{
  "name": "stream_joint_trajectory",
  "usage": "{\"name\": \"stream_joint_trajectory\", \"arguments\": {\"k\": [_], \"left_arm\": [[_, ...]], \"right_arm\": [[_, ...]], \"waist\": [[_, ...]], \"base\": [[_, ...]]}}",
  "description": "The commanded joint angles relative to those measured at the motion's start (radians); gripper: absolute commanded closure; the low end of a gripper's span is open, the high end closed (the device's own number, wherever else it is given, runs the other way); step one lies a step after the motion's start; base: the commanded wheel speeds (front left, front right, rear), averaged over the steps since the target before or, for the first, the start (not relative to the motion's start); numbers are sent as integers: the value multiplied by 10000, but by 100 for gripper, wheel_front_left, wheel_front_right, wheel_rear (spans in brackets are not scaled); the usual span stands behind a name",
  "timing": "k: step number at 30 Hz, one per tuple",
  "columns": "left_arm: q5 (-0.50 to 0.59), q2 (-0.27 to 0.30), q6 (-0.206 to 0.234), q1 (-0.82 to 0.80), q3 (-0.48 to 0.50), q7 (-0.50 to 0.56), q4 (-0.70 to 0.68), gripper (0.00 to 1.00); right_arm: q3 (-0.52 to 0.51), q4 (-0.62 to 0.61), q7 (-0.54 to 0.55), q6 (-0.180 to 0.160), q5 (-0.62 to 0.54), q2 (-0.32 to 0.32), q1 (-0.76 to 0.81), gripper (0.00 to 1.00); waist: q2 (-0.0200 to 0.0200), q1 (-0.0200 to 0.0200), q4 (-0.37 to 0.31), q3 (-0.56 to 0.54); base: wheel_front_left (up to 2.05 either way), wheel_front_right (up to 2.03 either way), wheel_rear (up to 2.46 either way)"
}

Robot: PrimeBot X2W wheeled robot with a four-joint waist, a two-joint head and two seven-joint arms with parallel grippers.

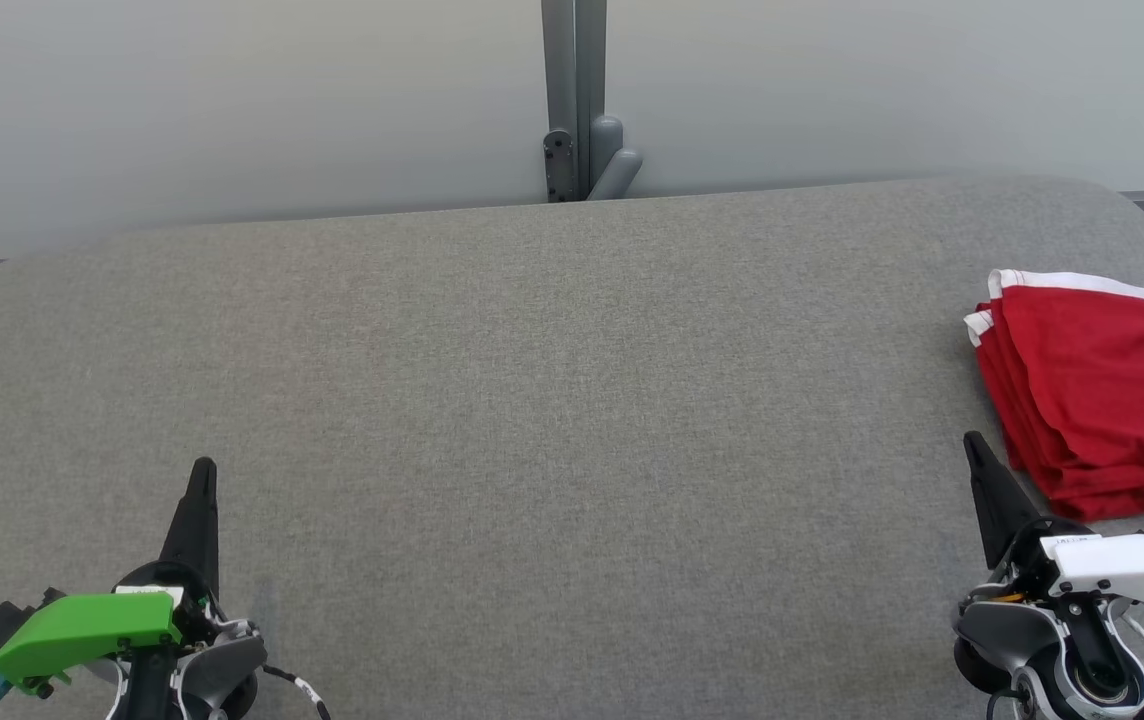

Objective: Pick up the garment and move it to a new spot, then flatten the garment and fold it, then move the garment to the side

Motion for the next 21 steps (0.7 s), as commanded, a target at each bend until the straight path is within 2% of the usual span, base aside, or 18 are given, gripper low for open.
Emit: {"name": "stream_joint_trajectory", "arguments": {"k": [1,21], "left_arm": [[-22,63,-61,-150,49,43,-39,100],[-22,63,-61,-150,49,43,-40,100]], "right_arm": [[-20,-42,26,4,62,-49,-77,100],[-19,-42,26,4,62,-49,-77,100]], "waist": [[0,0,0,0],[0,0,0,0]], "base": [[0,0,0],[0,0,0]]}}
